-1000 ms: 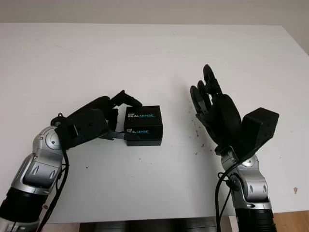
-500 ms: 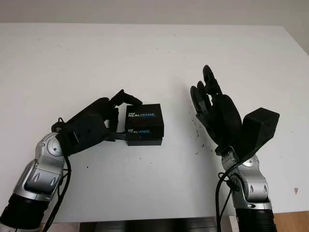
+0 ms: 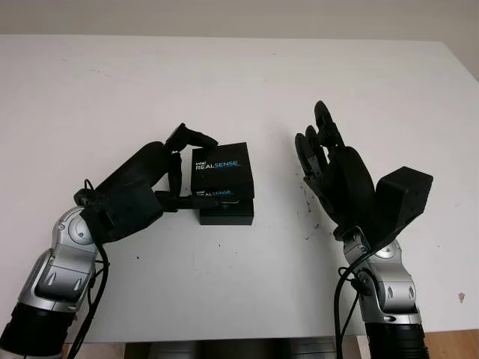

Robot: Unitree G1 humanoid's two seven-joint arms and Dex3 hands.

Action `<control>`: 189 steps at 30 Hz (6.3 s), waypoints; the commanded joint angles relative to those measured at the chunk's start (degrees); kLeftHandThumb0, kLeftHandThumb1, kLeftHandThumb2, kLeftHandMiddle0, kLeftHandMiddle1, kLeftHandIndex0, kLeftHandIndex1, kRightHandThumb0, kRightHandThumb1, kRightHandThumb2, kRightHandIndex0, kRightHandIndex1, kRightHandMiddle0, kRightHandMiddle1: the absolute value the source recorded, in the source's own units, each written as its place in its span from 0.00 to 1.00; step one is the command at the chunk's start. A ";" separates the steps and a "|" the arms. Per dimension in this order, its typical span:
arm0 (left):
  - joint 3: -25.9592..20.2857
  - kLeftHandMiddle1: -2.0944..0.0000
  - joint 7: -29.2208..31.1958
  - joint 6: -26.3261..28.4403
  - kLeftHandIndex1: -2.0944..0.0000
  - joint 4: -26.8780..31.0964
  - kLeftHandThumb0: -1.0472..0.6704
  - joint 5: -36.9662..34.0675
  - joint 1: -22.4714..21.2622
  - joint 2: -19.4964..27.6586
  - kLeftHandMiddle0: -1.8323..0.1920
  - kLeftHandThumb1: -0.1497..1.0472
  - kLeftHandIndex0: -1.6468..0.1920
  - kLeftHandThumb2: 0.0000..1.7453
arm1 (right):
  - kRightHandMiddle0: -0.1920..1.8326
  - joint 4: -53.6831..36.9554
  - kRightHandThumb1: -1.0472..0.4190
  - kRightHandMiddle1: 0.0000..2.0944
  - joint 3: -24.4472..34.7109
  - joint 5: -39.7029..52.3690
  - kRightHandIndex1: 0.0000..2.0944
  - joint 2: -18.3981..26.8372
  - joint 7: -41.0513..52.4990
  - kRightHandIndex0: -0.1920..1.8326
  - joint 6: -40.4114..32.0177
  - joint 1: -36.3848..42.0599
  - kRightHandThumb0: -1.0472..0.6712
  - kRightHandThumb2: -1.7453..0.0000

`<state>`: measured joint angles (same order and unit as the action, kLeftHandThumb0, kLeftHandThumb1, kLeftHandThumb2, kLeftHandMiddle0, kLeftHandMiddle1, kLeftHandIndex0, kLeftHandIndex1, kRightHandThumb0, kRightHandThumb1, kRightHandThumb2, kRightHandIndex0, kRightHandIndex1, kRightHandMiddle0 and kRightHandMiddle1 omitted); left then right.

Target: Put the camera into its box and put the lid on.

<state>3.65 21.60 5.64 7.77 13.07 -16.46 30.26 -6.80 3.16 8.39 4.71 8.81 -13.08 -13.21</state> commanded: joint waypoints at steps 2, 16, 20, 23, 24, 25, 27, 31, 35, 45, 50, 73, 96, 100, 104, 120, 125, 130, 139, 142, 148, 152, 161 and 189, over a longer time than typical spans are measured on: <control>-0.51 0.00 -0.30 -1.04 0.09 -0.28 0.41 -0.13 0.38 -0.10 0.73 1.00 0.91 0.14 | 0.04 -0.80 0.00 0.02 0.13 0.11 0.02 0.42 0.06 0.02 0.19 0.40 0.28 0.77; 0.19 0.00 -0.03 -8.95 0.11 -4.62 0.39 2.29 -0.42 2.15 0.70 1.00 0.91 0.15 | 0.04 -0.25 0.00 0.03 0.16 0.38 0.03 -0.07 0.23 0.02 0.77 0.39 0.27 0.78; 0.17 0.00 -0.36 -11.27 0.11 -6.11 0.38 3.38 -0.59 2.28 0.68 1.00 0.90 0.16 | 0.05 -0.24 0.00 0.03 -0.08 -0.18 0.03 0.06 0.12 0.03 1.03 0.42 0.27 0.78; 0.08 0.00 -0.48 -12.65 0.12 -6.86 0.38 3.78 -0.70 2.32 0.67 1.00 0.91 0.16 | 0.04 -0.46 0.00 0.03 0.00 0.07 0.03 -0.02 0.24 0.02 0.76 0.46 0.28 0.77; 0.02 0.00 -0.42 -13.07 0.12 -7.13 0.39 3.73 -0.75 2.31 0.67 1.00 0.91 0.16 | 0.04 -0.55 0.00 0.03 0.01 0.15 0.03 -0.02 0.27 0.02 0.63 0.46 0.28 0.77; -0.02 0.00 -0.39 -13.40 0.12 -7.34 0.39 3.74 -0.79 2.32 0.67 1.00 0.91 0.16 | 0.04 -0.62 0.00 0.02 0.01 0.17 0.02 0.01 0.28 0.02 0.53 0.46 0.28 0.77; -0.12 0.00 -0.25 -14.01 0.15 -7.81 0.39 3.57 -0.89 2.34 0.68 1.00 0.90 0.16 | 0.04 -0.62 0.00 0.02 0.03 0.23 0.03 -0.03 0.27 0.02 0.56 0.47 0.29 0.77; -0.33 0.00 -0.33 -15.81 0.19 -9.06 0.39 2.82 -1.14 2.05 0.65 1.00 0.88 0.15 | 0.04 -0.42 0.00 0.02 0.09 0.48 0.02 -0.01 0.59 0.02 0.94 0.57 0.29 0.77; -0.07 0.00 -1.06 -17.97 0.19 -10.36 0.39 3.20 -1.27 2.02 0.64 1.00 0.87 0.15 | 0.04 -0.55 0.00 0.03 -0.11 -0.13 0.03 0.11 0.30 0.02 0.97 0.60 0.29 0.76; 0.48 0.00 -1.77 -21.07 0.15 -11.62 0.37 2.92 -1.23 0.88 0.65 1.00 0.88 0.15 | 0.04 -0.76 0.00 0.02 -0.02 0.24 0.02 0.06 0.43 0.02 0.72 0.78 0.28 0.77; 0.57 0.00 -1.89 -20.93 0.13 -10.88 0.38 2.80 -0.73 0.03 0.64 1.00 0.89 0.15 | 0.04 -0.66 0.00 0.02 -0.08 0.19 0.02 -0.14 0.36 0.02 1.06 0.83 0.28 0.77; 1.56 0.00 -5.20 -12.91 0.20 -0.36 0.41 8.87 4.39 -2.35 0.58 1.00 0.90 0.15 | 0.04 -0.88 0.00 0.02 -0.10 0.68 0.03 -0.26 0.11 0.02 1.37 1.30 0.28 0.77; 0.89 0.00 -5.17 -9.60 0.19 1.59 0.41 9.15 5.44 -1.44 0.71 1.00 0.89 0.15 | 0.04 -0.94 0.00 0.03 -0.26 0.59 0.02 0.27 0.30 0.02 0.86 1.13 0.28 0.77; 1.02 0.00 -5.09 -9.54 0.17 1.62 0.41 9.34 5.36 -1.31 0.72 1.00 0.90 0.16 | 0.04 -0.68 0.00 0.03 -0.18 0.45 0.02 0.25 0.35 0.02 1.45 1.20 0.29 0.77; 1.06 0.00 -5.10 -9.78 0.18 1.48 0.41 9.26 5.17 -1.36 0.69 1.00 0.90 0.15 | 0.04 -1.13 0.00 0.03 -0.08 0.81 0.03 0.28 0.41 0.02 0.55 1.20 0.28 0.77; 0.69 0.00 -4.97 -9.61 0.14 1.59 0.40 8.31 4.71 -1.51 0.66 1.00 0.90 0.16 | 0.04 -0.51 0.00 0.02 -0.10 0.55 0.02 0.46 0.50 0.02 0.84 0.71 0.29 0.76; 0.22 0.00 -5.16 -10.61 0.16 2.11 0.40 7.30 5.42 -1.63 0.70 1.00 0.90 0.16 | 0.04 -0.16 0.00 0.03 -0.03 0.52 0.03 0.55 0.70 0.02 1.40 0.70 0.29 0.77; -0.23 0.00 -5.23 -11.98 0.18 3.14 0.40 7.10 6.41 -1.39 0.67 1.00 0.89 0.16 | 0.04 -0.41 0.00 0.03 0.01 0.60 0.03 0.44 0.59 0.02 1.12 0.87 0.29 0.77; -0.32 0.00 -5.45 -12.08 0.17 2.85 0.38 8.43 6.35 -0.77 0.73 1.00 0.88 0.17 | 0.04 -0.62 0.00 0.03 -0.05 0.66 0.02 0.74 0.90 0.02 0.76 0.90 0.28 0.77; -0.27 0.00 -5.61 -12.15 0.16 2.63 0.38 8.65 6.31 -0.89 0.72 1.00 0.88 0.16 | 0.04 -0.78 0.00 0.03 -0.06 0.43 0.03 0.78 0.68 0.02 0.62 0.93 0.28 0.77; -0.09 0.00 -6.20 -12.45 0.19 1.73 0.38 9.27 5.98 -1.10 0.73 1.00 0.88 0.16 | 0.04 -0.56 0.00 0.03 0.24 0.95 0.03 0.66 0.72 0.02 0.61 0.94 0.29 0.77; 0.51 0.00 -7.48 -13.80 0.20 -0.80 0.38 9.92 4.82 -1.48 0.71 1.00 0.87 0.16 | 0.04 -0.55 0.00 0.03 0.00 0.91 0.02 0.74 0.96 0.02 0.97 1.04 0.29 0.77; 2.23 0.00 -9.23 -17.89 0.17 -6.36 0.39 10.69 2.27 -2.10 0.68 1.00 0.88 0.14 | 0.04 -1.27 0.00 0.02 0.13 1.21 0.02 0.78 0.92 0.02 0.08 1.26 0.29 0.77; -1.00 0.00 -6.74 -15.96 0.16 0.69 0.38 7.73 9.25 -0.43 0.71 1.00 0.90 0.16 | 0.04 -0.38 0.00 0.03 -0.28 0.84 0.03 0.92 1.25 0.02 1.23 0.97 0.29 0.76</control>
<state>3.22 14.91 -10.42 7.50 20.92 -8.34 29.47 -6.88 2.96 9.34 5.33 9.83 -12.71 -12.45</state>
